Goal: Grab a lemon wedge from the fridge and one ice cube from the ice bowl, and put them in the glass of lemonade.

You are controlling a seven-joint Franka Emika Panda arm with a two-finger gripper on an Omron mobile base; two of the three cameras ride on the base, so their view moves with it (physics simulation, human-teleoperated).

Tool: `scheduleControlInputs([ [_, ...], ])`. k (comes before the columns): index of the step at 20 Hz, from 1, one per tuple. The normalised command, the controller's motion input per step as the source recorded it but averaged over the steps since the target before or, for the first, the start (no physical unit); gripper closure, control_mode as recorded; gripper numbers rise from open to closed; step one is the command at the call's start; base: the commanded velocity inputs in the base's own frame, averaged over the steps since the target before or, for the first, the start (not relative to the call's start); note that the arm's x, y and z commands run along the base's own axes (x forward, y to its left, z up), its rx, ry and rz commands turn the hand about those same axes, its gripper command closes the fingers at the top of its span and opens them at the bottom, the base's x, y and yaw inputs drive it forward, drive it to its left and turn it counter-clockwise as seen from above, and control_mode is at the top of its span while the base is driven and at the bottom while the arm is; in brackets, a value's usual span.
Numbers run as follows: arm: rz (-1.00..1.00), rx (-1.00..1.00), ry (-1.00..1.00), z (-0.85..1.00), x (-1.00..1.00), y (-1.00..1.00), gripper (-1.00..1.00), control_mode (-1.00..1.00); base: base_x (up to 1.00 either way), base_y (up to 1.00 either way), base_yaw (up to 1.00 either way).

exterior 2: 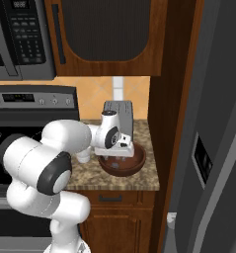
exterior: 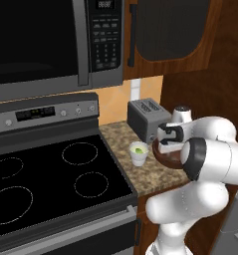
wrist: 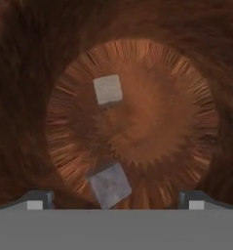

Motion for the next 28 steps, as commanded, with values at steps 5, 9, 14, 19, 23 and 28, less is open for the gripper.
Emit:
scheduleControlInputs([
  [5, 0.05, 0.00, 0.00, -0.38, 0.04, -0.01, -1.00, -1.00, 0.00, 0.00, 0.00],
  [9, 0.05, 0.00, 0.00, -0.40, 0.04, -0.02, -1.00, -1.00, 0.00, 0.00, 0.00],
  [14, 0.04, 0.00, 0.00, -0.35, 0.06, -0.03, -1.00, -1.00, 0.00, 0.00, 0.00],
  [19, 0.03, 0.00, 0.00, -0.46, -0.02, -0.12, -1.00, -1.00, 0.00, 0.00, 0.00],
  [23, 0.00, 0.00, 0.00, -0.35, -0.41, -0.16, -1.00, -1.00, 0.00, 0.00, 0.00],
  [28, 0.00, 0.00, 0.00, -0.17, -0.35, -0.04, -1.00, -1.00, 0.00, 0.00, 0.00],
])
